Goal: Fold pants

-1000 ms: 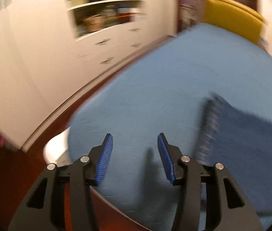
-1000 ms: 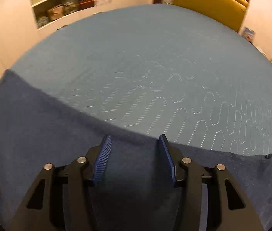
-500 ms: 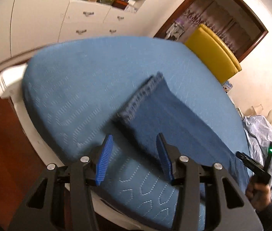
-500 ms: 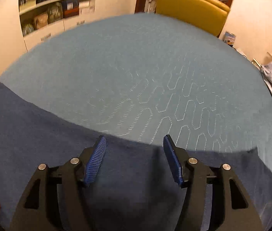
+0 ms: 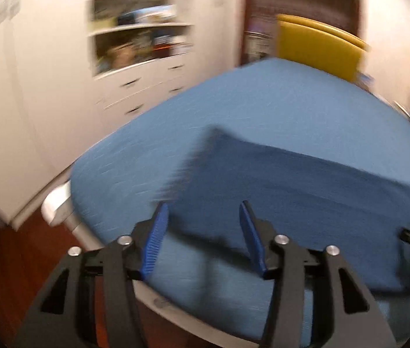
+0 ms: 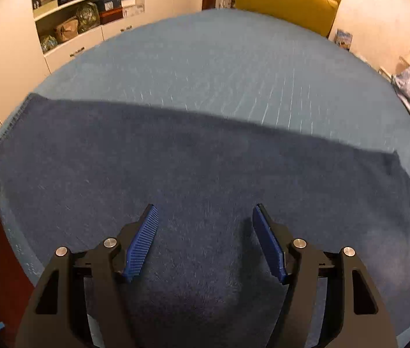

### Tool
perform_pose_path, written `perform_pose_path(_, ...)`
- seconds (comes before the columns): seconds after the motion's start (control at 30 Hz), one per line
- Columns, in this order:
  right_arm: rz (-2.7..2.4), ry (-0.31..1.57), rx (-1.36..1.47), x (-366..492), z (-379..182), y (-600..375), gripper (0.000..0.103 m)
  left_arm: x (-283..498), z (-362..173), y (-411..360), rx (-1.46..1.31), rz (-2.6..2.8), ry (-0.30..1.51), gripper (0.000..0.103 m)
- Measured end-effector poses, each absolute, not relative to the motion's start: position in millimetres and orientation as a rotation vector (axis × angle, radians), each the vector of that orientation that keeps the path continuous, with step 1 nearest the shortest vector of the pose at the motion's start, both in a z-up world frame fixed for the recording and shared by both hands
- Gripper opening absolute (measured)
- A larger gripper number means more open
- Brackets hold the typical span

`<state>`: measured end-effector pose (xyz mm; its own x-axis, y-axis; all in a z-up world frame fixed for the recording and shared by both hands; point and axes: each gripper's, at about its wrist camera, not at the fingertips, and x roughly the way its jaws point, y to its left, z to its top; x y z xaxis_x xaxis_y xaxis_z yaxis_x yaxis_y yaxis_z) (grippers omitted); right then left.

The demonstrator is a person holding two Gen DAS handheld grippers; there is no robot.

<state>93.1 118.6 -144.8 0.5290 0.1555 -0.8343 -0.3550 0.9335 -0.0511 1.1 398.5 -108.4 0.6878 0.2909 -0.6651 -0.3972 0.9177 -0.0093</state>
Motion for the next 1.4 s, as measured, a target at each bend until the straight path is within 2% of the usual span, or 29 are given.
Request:
perform_pose_path(0.1,0.29,0.951,-0.23,90,-150,117,0.073,13,-103,341,-0.068,0.239,0.713,0.054)
perform_pose_path(0.27,0.293,0.944,-0.214,88,-154,113,0.074,43,-117,278,-0.028,0.053,0.743,0.054)
perform_pose_path(0.43,0.305,0.944,-0.204,88,-155,106,0.076,70,-158,264,-0.028,0.039,0.853,0.067)
perform_pose_path(0.5,0.309,0.946,-0.196,89,-156,103,0.078,66,-159,258,0.0,0.059,0.844,0.084)
perform_pose_path(0.6,0.291,0.945,-0.196,88,-156,102,0.082,67,-163,260,-0.006,0.083,0.844,0.093)
perform_pose_path(0.77,0.313,0.985,-0.141,93,-143,92,0.082,67,-160,266,-0.003,0.096,0.849,0.095)
perform_pose_path(0.83,0.3,0.923,-0.137,81,-128,77,0.082,70,-160,269,-0.003,0.088,0.859,0.092)
perform_pose_path(0.9,0.298,0.892,-0.141,71,-121,66,0.082,72,-157,277,-0.017,0.08,0.861,0.085)
perform_pose_path(1.1,0.275,0.969,-0.113,64,-143,38,0.079,84,-151,312,-0.048,0.067,0.873,0.062)
perform_pose_path(1.23,0.259,0.961,-0.171,61,-153,47,0.079,104,-148,348,-0.076,0.115,0.925,0.057)
perform_pose_path(1.27,0.257,0.962,-0.17,61,-154,47,0.079,107,-145,354,-0.075,0.129,0.929,0.047)
perform_pose_path(1.3,0.259,0.967,-0.151,61,-155,45,0.079,111,-141,356,-0.049,0.175,0.928,0.03)
perform_pose_path(1.33,0.263,0.967,-0.145,62,-156,45,0.079,114,-134,354,-0.02,0.214,0.915,0.026)
perform_pose_path(1.4,0.26,0.961,-0.158,60,-157,47,0.079,120,-118,336,-0.029,0.113,0.881,0.026)
